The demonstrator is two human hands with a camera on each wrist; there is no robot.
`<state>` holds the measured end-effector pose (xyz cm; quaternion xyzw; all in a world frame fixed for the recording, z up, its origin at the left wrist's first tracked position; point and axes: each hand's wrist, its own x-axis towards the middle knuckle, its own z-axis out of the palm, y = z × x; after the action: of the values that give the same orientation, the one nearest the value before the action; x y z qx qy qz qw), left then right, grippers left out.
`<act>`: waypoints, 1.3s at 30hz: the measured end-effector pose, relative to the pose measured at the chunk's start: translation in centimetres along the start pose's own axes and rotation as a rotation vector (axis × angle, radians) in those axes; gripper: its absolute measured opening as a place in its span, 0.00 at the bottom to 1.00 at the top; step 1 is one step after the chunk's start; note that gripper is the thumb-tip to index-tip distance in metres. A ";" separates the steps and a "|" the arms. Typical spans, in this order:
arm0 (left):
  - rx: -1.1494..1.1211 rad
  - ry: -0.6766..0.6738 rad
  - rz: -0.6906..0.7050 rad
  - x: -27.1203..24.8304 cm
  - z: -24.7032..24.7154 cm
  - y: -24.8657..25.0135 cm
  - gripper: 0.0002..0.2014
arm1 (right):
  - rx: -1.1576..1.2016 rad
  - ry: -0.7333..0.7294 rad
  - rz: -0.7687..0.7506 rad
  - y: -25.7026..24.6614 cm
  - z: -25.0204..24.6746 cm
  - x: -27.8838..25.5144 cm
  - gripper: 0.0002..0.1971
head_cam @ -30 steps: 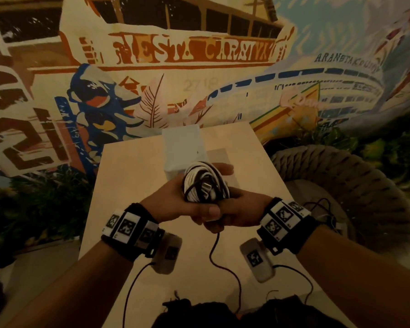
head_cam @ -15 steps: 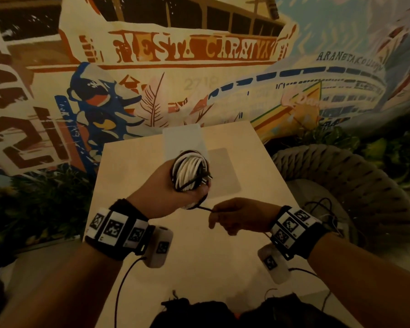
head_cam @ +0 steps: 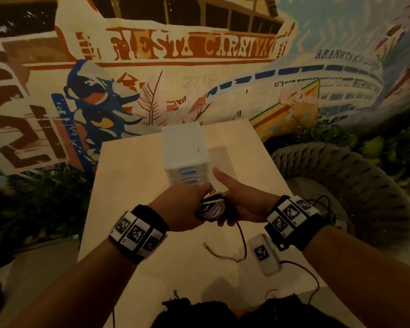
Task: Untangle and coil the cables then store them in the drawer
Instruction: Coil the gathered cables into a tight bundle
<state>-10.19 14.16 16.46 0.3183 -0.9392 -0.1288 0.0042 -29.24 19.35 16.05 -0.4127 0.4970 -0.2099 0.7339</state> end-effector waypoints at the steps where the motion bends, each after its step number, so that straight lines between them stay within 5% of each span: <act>1: -0.021 0.000 0.008 -0.1 0.4 0.0 0.18 | -0.054 0.015 0.006 0.0 0.1 0.0 0.41; 5: 0.004 -0.076 0.026 -0.4 1.9 0.3 0.20 | -0.268 0.036 0.027 0.0 0.4 -0.3 0.16; 12: 0.096 -0.185 -0.007 0.0 2.9 0.9 0.17 | -0.762 0.100 0.067 -0.8 1.9 0.6 0.09; 20: 0.165 -0.319 -0.024 0.0 3.0 0.4 0.11 | -0.802 0.139 0.093 -0.2 3.4 1.1 0.14; 25: 0.233 -0.436 -0.002 0.3 2.4 0.5 0.11 | -0.958 0.288 -0.104 -0.2 4.5 1.1 0.45; 27: 0.224 -0.480 -0.010 0.5 2.2 0.5 0.13 | -1.057 0.318 -0.139 -0.2 5.1 1.5 0.50; 31: 0.225 -0.537 -0.109 0.7 2.7 0.8 0.14 | -1.155 0.298 0.056 -0.4 5.4 1.5 0.30; 36: 0.208 -0.276 -0.163 0.5 2.7 0.9 0.13 | -1.161 0.311 0.020 -0.6 4.6 1.2 0.09; 39: 0.187 0.024 -0.126 -0.4 2.0 0.2 0.20 | -0.972 0.268 0.025 -0.8 2.9 0.7 0.13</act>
<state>-10.20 15.02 14.64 0.3771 -0.9252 -0.0366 -0.0224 -26.24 19.55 16.83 -0.6703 0.6320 0.0036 0.3890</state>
